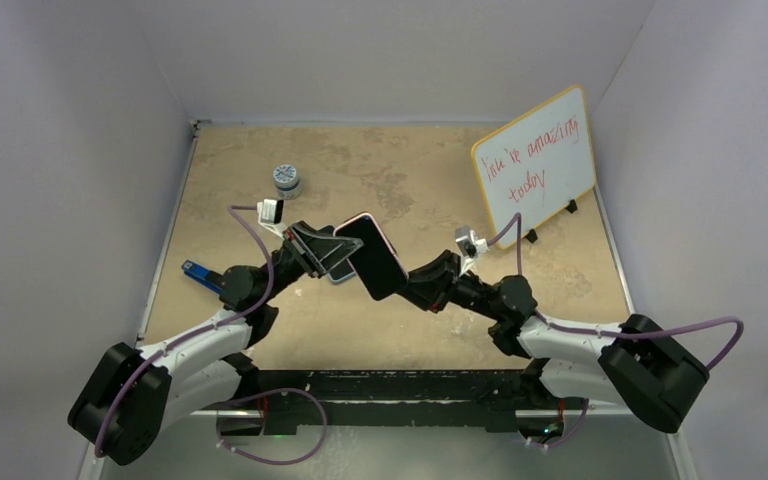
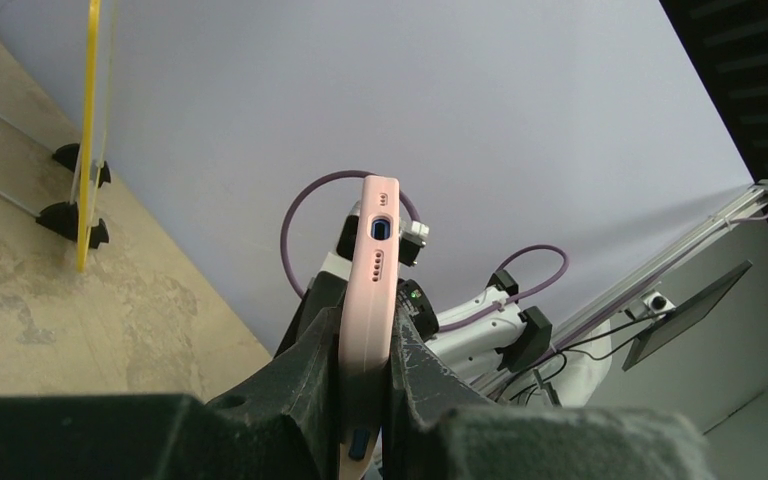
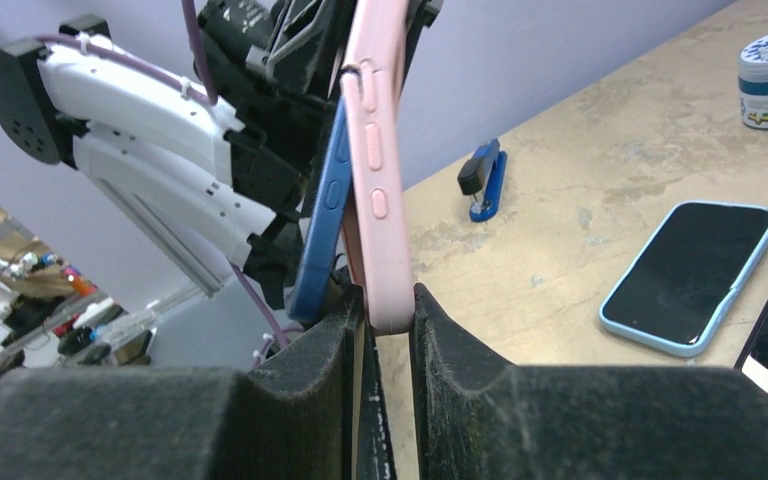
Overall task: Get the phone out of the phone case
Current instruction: Remove the phone case from the phone.
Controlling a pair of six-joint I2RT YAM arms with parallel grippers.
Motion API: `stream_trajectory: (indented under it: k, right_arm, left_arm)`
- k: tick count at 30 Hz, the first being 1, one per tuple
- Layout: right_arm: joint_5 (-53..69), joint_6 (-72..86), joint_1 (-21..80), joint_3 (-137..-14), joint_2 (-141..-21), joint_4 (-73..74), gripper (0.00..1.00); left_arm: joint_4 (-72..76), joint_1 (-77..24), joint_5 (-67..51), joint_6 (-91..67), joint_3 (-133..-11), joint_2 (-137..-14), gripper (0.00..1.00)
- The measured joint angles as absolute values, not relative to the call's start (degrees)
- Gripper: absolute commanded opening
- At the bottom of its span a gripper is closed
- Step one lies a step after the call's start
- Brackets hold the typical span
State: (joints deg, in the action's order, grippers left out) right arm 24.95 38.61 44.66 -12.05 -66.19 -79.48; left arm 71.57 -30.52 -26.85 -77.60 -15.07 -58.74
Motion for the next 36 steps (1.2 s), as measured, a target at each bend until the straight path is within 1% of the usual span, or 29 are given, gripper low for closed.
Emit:
stream_trajectory:
  k: [3,7,11,17,21,22,23,25,27,30,36]
  right_arm:
    - [25.0,40.7,43.5,-11.9,-67.0,-81.5,0.22]
    - [25.3,42.9,42.6,-12.0,-68.4,-83.4,0.29]
    - [25.7,43.7,41.8,-12.7,-69.6,-84.4,0.3]
    - [26.6,45.6,41.1,-12.7,-73.6,-84.1,0.23]
    - [26.6,47.5,40.5,-12.6,-77.2,-83.4,0.12]
    - [26.6,48.1,40.4,-12.5,-78.2,-83.3,0.09]
    - [26.5,48.7,40.4,-12.3,-79.2,-83.1,0.06]
    - [26.2,49.7,40.4,-11.6,-81.0,-83.1,0.01]
    - [25.7,50.7,40.4,-10.7,-82.3,-83.2,0.0]
    - [24.6,52.1,40.5,-9.8,-84.1,-83.5,0.0]
    - [21.0,56.2,40.4,-7.7,-88.9,-83.4,0.0]
  left_arm:
    - [71.9,-30.5,-27.3,-77.4,-15.1,-58.7,0.0]
    - [70.1,-30.6,-27.6,-76.3,-15.1,-58.4,0.0]
    - [66.4,-31.2,-28.1,-75.4,-14.5,-58.4,0.0]
    - [65.3,-31.3,-26.7,-74.0,-13.1,-60.8,0.0]
    - [63.1,-31.3,-25.5,-71.5,-13.1,-63.0,0.01]
    - [61.6,-31.3,-25.0,-70.7,-13.2,-63.4,0.08]
    - [59.8,-31.3,-24.7,-69.6,-13.5,-63.6,0.17]
    - [54.9,-31.7,-23.9,-67.5,-14.4,-63.6,0.32]
    - [50.1,-32.1,-22.9,-64.6,-15.2,-63.5,0.42]
    - [40.9,-33.0,-21.0,-59.8,-15.8,-63.4,0.53]
    - [24.5,-33.8,-15.9,-51.4,-18.5,-63.0,0.63]
